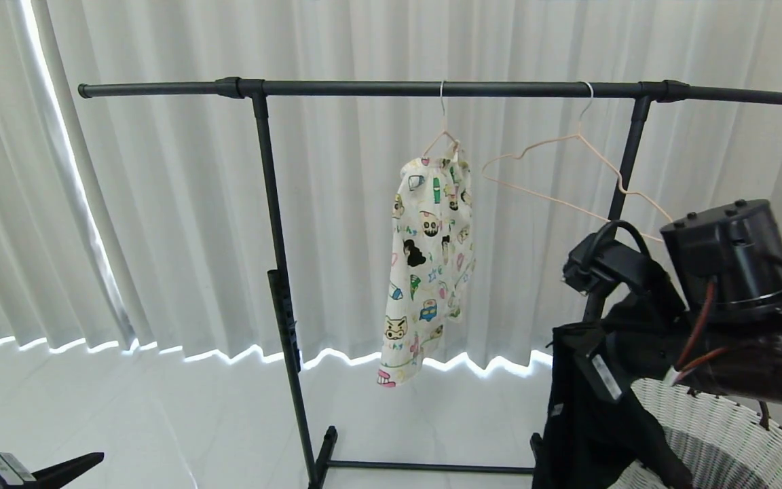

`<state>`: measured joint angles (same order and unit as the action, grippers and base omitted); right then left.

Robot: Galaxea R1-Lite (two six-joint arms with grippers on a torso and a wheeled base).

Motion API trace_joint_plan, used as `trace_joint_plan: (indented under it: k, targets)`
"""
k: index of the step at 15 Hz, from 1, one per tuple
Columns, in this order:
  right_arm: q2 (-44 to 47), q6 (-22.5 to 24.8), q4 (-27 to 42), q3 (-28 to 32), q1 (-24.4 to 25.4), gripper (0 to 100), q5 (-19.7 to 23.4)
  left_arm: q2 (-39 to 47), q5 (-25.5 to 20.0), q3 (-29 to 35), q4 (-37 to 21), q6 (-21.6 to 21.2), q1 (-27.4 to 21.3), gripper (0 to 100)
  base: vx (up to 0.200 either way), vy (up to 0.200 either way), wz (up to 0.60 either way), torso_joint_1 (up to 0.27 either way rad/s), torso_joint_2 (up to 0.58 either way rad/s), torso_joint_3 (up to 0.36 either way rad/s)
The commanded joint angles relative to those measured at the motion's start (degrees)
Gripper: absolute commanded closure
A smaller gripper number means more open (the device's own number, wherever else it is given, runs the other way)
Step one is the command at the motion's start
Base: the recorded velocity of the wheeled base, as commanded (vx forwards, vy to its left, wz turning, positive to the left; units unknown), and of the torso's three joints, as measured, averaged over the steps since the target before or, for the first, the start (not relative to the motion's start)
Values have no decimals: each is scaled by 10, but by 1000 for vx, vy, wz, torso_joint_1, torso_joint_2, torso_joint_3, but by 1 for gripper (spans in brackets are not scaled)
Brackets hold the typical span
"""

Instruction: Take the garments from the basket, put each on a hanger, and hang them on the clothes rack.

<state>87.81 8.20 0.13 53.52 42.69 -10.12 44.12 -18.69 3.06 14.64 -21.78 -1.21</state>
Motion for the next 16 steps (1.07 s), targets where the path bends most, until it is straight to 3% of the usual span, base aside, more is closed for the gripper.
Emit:
trace_joint_plan:
  k: [1,2,3,4,6,8,11,16]
  targets:
    - [62,-3,-11,34,9,100,1,3,-6,-7,0,0,0,0,0,0,0,0,0,0]
    - [93,-22,-15,72,14,100,2,27,-61,30,0,29,-12,0,0,0,0,0,0,0]
    - [103,-33,-16,84,17,100,5,50,-75,70,0,87,-33,0,0,0,0,0,0,0]
    - [106,-40,-16,90,18,100,9,68,-75,99,0,135,-55,0,0,0,0,0,0,0]
    - [110,-45,-28,94,19,100,28,139,-58,221,0,286,-145,0,0,0,0,0,0,0]
    - [111,-45,-40,94,22,100,30,224,15,275,0,286,-221,0,0,0,0,0,0,0]
    - [106,-46,-41,94,28,100,32,358,169,324,2,284,-345,0,0,0,0,0,0,0]
    - [97,-46,-100,94,46,100,74,435,173,343,31,285,-413,0,0,0,0,0,0,0]
